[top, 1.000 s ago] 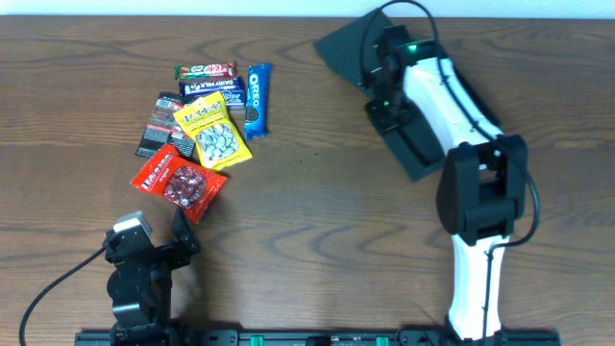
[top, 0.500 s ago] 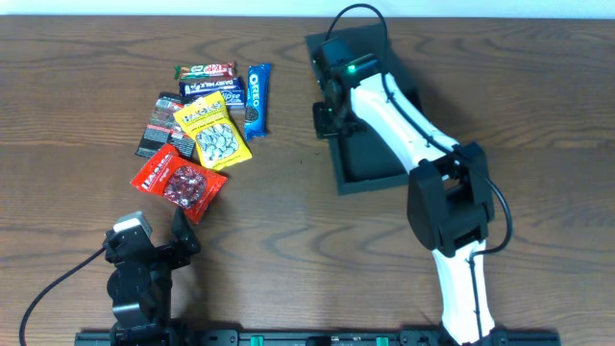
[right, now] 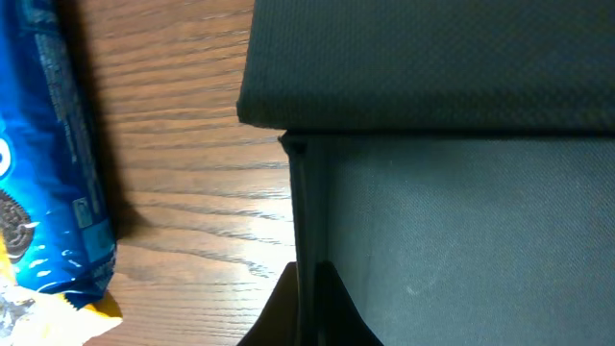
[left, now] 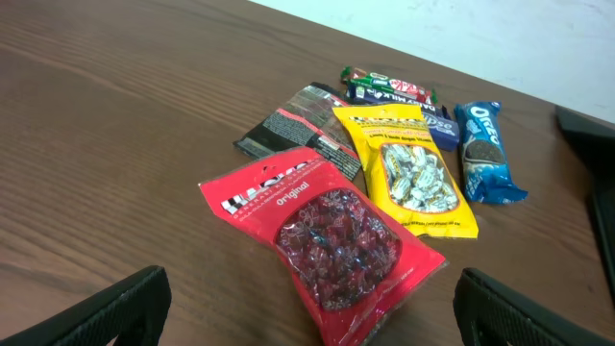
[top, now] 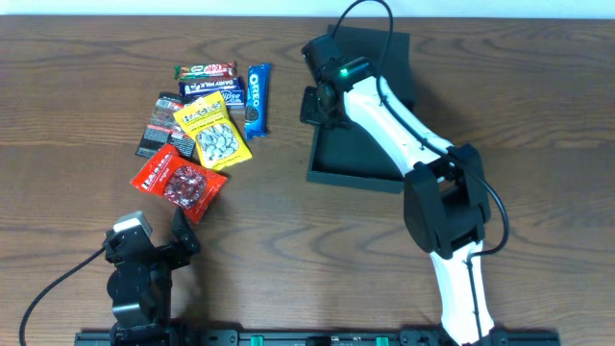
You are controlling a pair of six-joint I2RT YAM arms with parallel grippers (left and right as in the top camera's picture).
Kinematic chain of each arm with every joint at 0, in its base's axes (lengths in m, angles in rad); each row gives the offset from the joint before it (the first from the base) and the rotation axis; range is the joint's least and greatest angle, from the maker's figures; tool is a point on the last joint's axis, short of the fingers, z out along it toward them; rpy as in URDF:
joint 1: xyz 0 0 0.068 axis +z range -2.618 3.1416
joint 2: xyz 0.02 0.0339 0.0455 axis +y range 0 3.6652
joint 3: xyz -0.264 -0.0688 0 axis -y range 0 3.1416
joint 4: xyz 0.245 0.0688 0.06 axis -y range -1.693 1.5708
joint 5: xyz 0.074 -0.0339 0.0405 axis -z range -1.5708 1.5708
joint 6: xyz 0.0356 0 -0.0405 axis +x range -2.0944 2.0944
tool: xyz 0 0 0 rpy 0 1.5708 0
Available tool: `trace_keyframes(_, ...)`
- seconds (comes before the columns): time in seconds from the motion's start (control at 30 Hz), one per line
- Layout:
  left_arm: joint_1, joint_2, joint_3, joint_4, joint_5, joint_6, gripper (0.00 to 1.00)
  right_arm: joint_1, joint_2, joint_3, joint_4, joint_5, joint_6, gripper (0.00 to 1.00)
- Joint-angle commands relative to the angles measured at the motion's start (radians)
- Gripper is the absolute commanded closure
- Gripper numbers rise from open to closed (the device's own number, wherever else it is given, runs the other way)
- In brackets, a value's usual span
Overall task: Pack container
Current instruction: 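Push the black box with the right gripper toward table center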
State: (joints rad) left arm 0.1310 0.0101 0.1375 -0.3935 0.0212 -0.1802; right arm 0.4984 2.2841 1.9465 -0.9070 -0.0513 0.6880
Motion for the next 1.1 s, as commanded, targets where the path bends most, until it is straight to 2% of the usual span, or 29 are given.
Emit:
trace_keyframes(0.0, 0.005, -0.005, -0.020, -0.006, -0.010, 0.000, 0.05, 0.035, 0.000, -0.002, 0.021, -0.028, -0.025, 0.98)
trace_keyframes(0.13, 0.005, -0.005, -0.020, -0.006, -0.010, 0.000, 0.05, 0.057, 0.000, -0.002, 0.028, -0.027, -0.113, 0.99)
trace_keyframes(0.43, 0.005, -0.005, -0.020, -0.006, -0.010, 0.000, 0.05, 0.061, 0.000, -0.002, 0.014, -0.005, -0.170, 0.97)
trace_keyframes(0.47, 0.005, -0.005, -0.020, -0.006, -0.010, 0.000, 0.05, 0.061, 0.000, -0.002, 0.014, -0.005, -0.170, 0.68)
trace_keyframes(0.5, 0.005, -0.005, -0.020, -0.006, -0.010, 0.000, 0.04, 0.061, 0.000, -0.002, 0.014, -0.005, -0.170, 0.50)
trace_keyframes(0.53, 0.005, -0.005, -0.020, -0.006, -0.010, 0.000, 0.05, 0.060, -0.001, 0.000, 0.013, -0.006, -0.170, 0.40)
trace_keyframes(0.57, 0.005, -0.005, -0.020, -0.006, -0.010, 0.000, 0.04, 0.059, -0.004, 0.010, 0.002, -0.010, -0.170, 0.35)
trace_keyframes(0.6, 0.005, -0.005, -0.020, -0.006, -0.010, 0.000, 0.05, 0.056, -0.006, 0.025, -0.015, -0.010, -0.170, 0.24)
trace_keyframes(0.73, 0.005, -0.005, -0.020, -0.006, -0.010, 0.000, 0.05, 0.040, -0.055, 0.159, -0.122, -0.008, -0.183, 0.03)
trace_keyframes(0.87, 0.005, -0.005, -0.020, -0.006, -0.010, 0.000, 0.05, 0.023, -0.161, 0.281, -0.120, -0.005, -0.326, 0.01)
trace_keyframes(1.0, 0.005, -0.005, -0.020, -0.006, -0.010, 0.000, 0.05, 0.011, -0.252, 0.298, -0.063, 0.003, -0.471, 0.01)
trace_keyframes(1.07, 0.005, -0.005, -0.020, -0.006, -0.010, 0.000, 0.04, -0.001, -0.283, 0.298, -0.051, 0.039, -0.496, 0.01)
